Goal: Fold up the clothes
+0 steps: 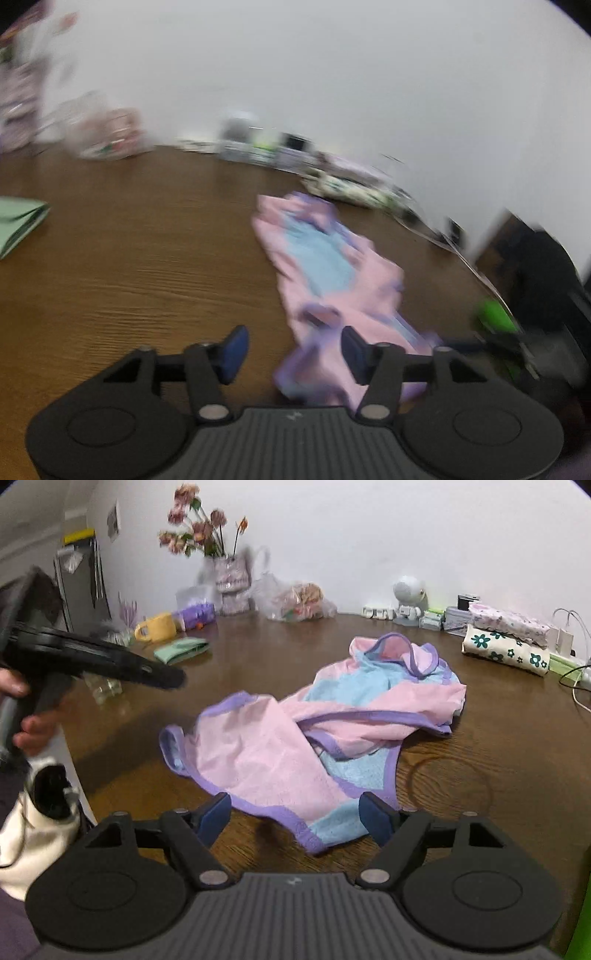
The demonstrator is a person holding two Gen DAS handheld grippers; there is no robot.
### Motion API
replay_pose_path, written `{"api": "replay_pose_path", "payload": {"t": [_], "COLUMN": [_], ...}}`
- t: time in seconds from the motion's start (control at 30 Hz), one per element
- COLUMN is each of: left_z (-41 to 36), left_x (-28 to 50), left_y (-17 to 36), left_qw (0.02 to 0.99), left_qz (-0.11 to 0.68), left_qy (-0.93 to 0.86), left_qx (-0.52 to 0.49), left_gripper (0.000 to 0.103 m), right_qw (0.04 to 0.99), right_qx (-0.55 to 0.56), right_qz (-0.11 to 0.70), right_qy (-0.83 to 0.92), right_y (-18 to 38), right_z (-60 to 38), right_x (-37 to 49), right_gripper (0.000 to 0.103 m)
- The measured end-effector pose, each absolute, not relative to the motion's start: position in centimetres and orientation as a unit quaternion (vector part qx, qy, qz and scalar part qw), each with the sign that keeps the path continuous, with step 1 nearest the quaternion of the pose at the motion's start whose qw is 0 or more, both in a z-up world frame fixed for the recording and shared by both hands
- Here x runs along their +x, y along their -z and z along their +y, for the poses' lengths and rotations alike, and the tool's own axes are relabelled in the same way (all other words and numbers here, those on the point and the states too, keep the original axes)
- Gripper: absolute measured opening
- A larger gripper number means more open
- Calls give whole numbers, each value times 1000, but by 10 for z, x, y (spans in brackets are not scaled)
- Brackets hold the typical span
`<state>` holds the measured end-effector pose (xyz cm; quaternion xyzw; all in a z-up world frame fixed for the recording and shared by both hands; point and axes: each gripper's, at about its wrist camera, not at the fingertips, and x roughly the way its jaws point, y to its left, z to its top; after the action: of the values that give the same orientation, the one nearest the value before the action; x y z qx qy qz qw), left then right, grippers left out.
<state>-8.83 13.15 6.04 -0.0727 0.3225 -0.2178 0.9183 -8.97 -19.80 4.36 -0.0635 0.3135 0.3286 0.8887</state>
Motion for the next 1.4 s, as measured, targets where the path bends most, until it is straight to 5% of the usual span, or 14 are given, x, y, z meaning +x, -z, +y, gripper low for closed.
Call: {"api": "replay_pose_path", "payload": {"t": [0.03,0.1,0.17,0.37,0.73,0.77,0.83,0.87,0.9,1.03,1.4], "left_z": [126,114,107,73,24,24,25,24,23,20,29], "left_x": [-92,-98,-98,-102,-117,-118,-114,-112,-111,-111,-107], "left_y": [-57,-50,-42,-26,-32,-32,-31,-30,-28,-28,-55], "left_qw": [916,911,911,916,954,954,952,949,948,945,961], "left_qz": [324,325,331,338,238,233,247,261,268,275,256], "left_qy": [230,251,246,207,79,70,75,81,87,93,76], "left_qx": [-58,-31,-24,56,167,172,164,155,151,148,68], "left_gripper": [58,58,58,58,58,55,31,6,3,3,3], "right_qw": [888,889,892,921,935,935,934,934,933,932,935], "right_qx": [-68,-70,-69,-8,2,-2,-11,-16,-22,-54,-141], "right_qz": [322,332,335,280,266,267,272,274,276,287,263], "right_qy": [-322,-307,-295,-269,-235,-233,-231,-230,-231,-215,-191], "right_y": [-41,-38,-40,-80,-98,-96,-91,-89,-85,-62,-35], "right_z": [-196,-193,-192,-211,-213,-213,-212,-212,-210,-199,-173], "right_x": [-86,-81,-78,-80,-82,-82,-80,-79,-78,-76,-101], "right_gripper": [57,15,5,5,5,5,5,6,6,7,34]}}
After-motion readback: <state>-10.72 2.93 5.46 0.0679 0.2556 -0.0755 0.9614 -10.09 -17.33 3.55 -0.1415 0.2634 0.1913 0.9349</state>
